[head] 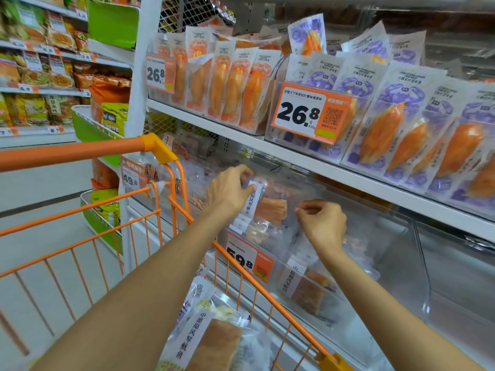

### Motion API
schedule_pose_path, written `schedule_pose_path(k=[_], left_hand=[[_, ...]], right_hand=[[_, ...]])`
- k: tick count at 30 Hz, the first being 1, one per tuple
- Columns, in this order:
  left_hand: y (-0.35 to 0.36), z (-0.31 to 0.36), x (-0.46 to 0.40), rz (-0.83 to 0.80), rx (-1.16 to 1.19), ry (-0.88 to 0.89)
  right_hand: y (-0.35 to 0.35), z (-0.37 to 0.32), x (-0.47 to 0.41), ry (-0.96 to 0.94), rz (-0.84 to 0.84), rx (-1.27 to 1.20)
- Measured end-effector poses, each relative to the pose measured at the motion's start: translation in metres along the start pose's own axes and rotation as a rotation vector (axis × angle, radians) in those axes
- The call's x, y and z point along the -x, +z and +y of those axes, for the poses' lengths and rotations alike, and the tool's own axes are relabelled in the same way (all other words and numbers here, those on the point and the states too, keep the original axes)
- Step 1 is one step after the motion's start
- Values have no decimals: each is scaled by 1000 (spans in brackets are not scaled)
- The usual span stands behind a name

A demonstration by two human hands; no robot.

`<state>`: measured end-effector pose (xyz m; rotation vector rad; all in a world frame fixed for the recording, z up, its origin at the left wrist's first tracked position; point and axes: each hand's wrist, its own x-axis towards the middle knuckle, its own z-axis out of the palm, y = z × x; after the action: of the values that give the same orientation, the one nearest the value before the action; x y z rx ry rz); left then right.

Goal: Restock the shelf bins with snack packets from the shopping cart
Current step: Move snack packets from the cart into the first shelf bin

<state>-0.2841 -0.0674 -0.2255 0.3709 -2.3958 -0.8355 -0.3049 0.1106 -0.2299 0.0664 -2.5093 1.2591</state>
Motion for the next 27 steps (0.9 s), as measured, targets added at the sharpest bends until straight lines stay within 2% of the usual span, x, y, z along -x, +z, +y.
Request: schedule_pose_path(k=[5,10,13,16,22,27], left_hand=[[5,3,0,-44,-79,18],[7,4,0,-112,-136,78],[5,2,-2,-160,-186,93],[3,4,-6,-243,-233,86],[-8,5,1,-289,-185,30],[-36,13,26,-277,-144,-12]], right_hand=[[7,9,-5,71,-69,74],[0,6,-4,-35,-22,188],[-1,3,2,-119,-68,215],[-1,1,2,-119,-101,214],[-10,-5,10,-87,-172,227],[-29,-9,29,-60,-167,168]])
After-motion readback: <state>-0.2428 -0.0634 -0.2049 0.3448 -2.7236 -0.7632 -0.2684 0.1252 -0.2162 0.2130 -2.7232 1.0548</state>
